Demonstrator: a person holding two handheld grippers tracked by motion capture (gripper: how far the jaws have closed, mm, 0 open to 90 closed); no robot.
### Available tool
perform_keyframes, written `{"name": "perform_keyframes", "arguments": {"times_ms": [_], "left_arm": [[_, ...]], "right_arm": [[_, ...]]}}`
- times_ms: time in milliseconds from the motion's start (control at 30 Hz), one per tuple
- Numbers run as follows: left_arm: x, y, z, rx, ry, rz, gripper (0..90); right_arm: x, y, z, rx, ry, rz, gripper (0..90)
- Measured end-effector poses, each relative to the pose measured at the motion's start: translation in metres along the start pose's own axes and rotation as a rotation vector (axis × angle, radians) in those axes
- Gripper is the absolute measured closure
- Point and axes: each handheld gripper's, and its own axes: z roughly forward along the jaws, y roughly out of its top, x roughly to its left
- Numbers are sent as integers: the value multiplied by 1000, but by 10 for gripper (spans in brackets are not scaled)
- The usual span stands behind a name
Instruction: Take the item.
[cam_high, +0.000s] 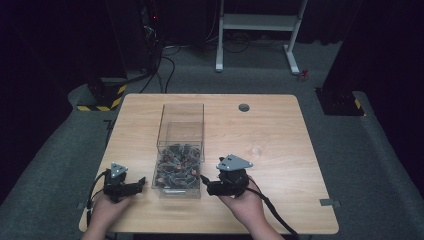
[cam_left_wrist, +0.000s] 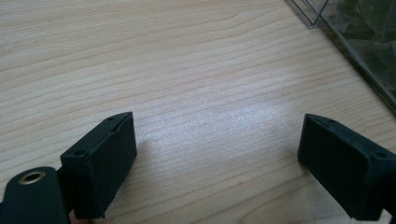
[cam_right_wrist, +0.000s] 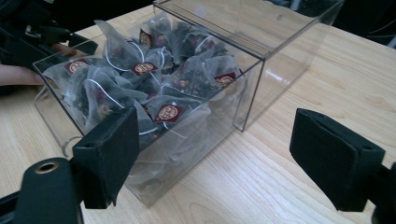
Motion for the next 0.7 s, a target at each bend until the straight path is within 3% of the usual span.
{"name": "perform_keyframes", "arguments": {"times_ms": [700], "left_arm": [[0,0,0,0,0,0,118]], "right_arm": [[25,12,18,15,70,-47,245]]}}
